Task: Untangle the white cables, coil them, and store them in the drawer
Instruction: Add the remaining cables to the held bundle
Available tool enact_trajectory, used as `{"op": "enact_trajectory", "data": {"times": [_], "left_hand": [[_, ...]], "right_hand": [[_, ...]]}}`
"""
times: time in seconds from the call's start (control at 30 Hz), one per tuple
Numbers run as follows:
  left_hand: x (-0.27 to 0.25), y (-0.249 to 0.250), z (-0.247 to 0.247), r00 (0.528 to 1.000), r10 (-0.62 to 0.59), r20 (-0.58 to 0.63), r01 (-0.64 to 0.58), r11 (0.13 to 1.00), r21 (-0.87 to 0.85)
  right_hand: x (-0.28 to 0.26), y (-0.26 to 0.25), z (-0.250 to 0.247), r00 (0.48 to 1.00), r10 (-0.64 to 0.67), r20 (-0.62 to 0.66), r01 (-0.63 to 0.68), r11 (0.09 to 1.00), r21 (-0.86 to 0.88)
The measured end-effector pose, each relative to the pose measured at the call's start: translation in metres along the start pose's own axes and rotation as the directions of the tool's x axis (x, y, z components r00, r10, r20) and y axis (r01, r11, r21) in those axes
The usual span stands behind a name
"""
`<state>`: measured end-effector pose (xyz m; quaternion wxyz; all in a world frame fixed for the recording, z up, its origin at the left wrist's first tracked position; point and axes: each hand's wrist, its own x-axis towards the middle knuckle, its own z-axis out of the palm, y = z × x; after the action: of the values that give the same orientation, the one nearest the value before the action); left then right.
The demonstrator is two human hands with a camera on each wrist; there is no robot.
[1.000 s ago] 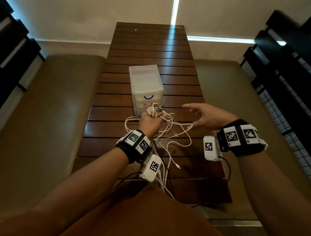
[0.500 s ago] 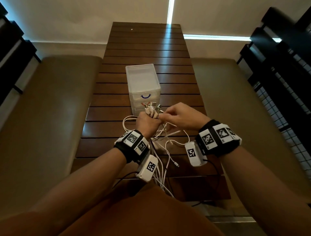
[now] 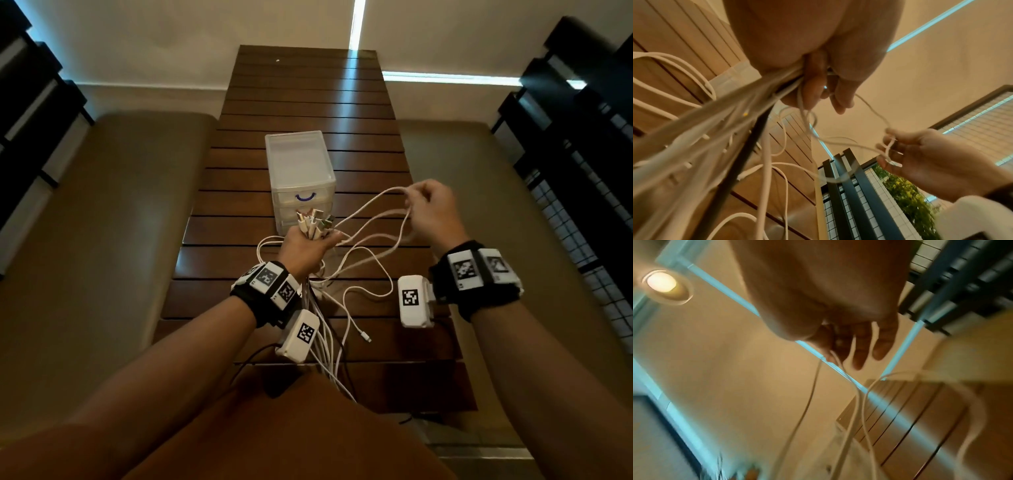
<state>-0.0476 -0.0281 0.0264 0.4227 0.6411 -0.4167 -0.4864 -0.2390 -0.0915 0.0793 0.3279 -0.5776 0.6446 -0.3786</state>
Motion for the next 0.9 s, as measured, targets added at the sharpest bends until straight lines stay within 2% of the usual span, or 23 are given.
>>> {"op": "enact_trajectory", "data": {"times": [0.03,0.07,0.13,0.2,0.23,0.27,0.33,0.37,0.43,0.47,0.53,0.57,0.6,0.63,0.67,0.7,0.73,0.77,0.83,0.87,0.9], "left_hand": [[0.000,0.000,0.002,1.000,0.003,-0.004,-0.003,1.000,0.027],[0.001,0.000,0.003,1.000,0.011,-0.002,-0.011,0.998,0.054],[0.002,0.002,0.005,0.999,0.032,0.034,-0.034,0.996,0.084],[0.000,0.004,0.007,0.996,0.054,0.075,-0.059,0.996,0.068],[-0.002,0.006,0.006,0.995,0.063,0.083,-0.067,0.996,0.053],[-0.002,0.006,0.005,0.994,0.070,0.083,-0.073,0.997,0.040],[-0.001,0.005,0.000,0.994,0.072,0.077,-0.076,0.996,0.053],[0.001,0.003,-0.003,0.995,0.062,0.075,-0.069,0.994,0.086],[0.008,-0.004,-0.007,0.997,0.018,0.070,-0.032,0.975,0.218],[0.010,-0.006,-0.008,0.997,-0.007,0.072,-0.014,0.957,0.289],[0.015,-0.010,-0.010,0.998,-0.047,0.046,0.027,0.933,0.360],[0.018,-0.012,-0.012,0.997,-0.069,0.025,0.056,0.935,0.350],[0.019,-0.013,-0.013,0.996,-0.087,0.001,0.082,0.943,0.321],[0.020,-0.014,-0.015,0.996,-0.089,-0.015,0.090,0.950,0.298],[0.020,-0.014,-0.014,0.997,-0.075,-0.011,0.074,0.952,0.297],[0.020,-0.014,-0.012,0.999,-0.049,0.008,0.044,0.949,0.311],[0.019,-0.013,-0.009,1.000,-0.016,0.025,0.007,0.942,0.337],[0.018,-0.010,-0.005,0.999,0.023,0.044,-0.038,0.929,0.367],[0.013,-0.002,0.004,0.989,0.107,0.098,-0.138,0.894,0.426],[0.011,0.001,0.009,0.980,0.152,0.130,-0.194,0.877,0.439],[0.009,0.004,0.012,0.968,0.190,0.162,-0.243,0.865,0.439]], "right_hand": [[-0.003,0.003,0.003,0.998,-0.056,0.007,0.056,0.982,-0.181],[-0.007,0.005,0.007,0.985,-0.150,0.084,0.168,0.940,-0.297],[-0.022,0.000,0.019,0.899,-0.249,0.361,0.389,0.832,-0.395],[-0.032,-0.006,0.029,0.804,-0.186,0.564,0.494,0.738,-0.461],[-0.033,-0.006,0.032,0.779,-0.155,0.608,0.512,0.717,-0.473],[-0.033,-0.007,0.031,0.776,-0.153,0.612,0.504,0.735,-0.454],[-0.027,-0.006,0.025,0.806,-0.242,0.541,0.484,0.795,-0.366],[-0.023,-0.007,0.021,0.831,-0.318,0.457,0.481,0.823,-0.302],[-0.018,-0.012,0.010,0.876,-0.431,0.216,0.453,0.889,-0.065],[-0.015,-0.016,0.004,0.897,-0.433,0.085,0.426,0.900,0.091],[-0.011,-0.021,-0.012,0.948,-0.293,-0.124,0.318,0.877,0.360],[-0.008,-0.020,-0.019,0.963,-0.192,-0.191,0.257,0.871,0.418],[-0.004,-0.017,-0.025,0.970,-0.116,-0.212,0.194,0.896,0.398],[-0.001,-0.014,-0.029,0.980,-0.062,-0.187,0.115,0.951,0.288],[0.000,-0.009,-0.032,0.990,-0.017,-0.140,0.032,0.994,0.105],[-0.003,-0.004,-0.032,0.994,0.008,-0.110,-0.021,0.993,-0.118],[-0.008,0.000,-0.029,0.998,-0.024,-0.061,0.005,0.957,-0.291],[-0.017,0.000,-0.024,0.994,-0.113,0.006,0.106,0.910,-0.400],[-0.036,-0.005,-0.006,0.938,-0.228,0.262,0.337,0.778,-0.530],[-0.042,-0.004,0.004,0.892,-0.183,0.413,0.409,0.716,-0.566],[-0.046,-0.001,0.012,0.850,-0.123,0.512,0.441,0.697,-0.565]]}}
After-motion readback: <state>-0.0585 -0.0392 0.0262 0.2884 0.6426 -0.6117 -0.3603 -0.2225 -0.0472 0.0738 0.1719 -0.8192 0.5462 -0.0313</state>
